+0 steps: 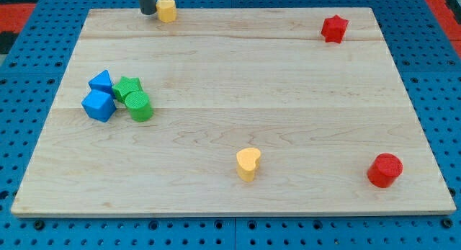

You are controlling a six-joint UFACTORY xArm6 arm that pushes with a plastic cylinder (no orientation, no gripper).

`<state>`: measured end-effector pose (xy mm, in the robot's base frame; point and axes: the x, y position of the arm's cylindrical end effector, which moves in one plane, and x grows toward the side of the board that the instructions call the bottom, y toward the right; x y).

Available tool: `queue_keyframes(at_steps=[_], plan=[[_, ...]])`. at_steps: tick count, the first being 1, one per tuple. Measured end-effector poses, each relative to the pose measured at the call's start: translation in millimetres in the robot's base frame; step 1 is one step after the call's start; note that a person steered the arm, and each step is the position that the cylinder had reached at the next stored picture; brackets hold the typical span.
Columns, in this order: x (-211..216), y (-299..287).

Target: Move your arm to the bottom right

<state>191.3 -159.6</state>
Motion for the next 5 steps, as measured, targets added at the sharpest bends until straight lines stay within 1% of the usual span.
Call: queue_keyframes(at_steps=[1, 2, 3, 4, 5], plan=[[0, 23], [1, 105], [10, 175], [43, 212], [83, 280]])
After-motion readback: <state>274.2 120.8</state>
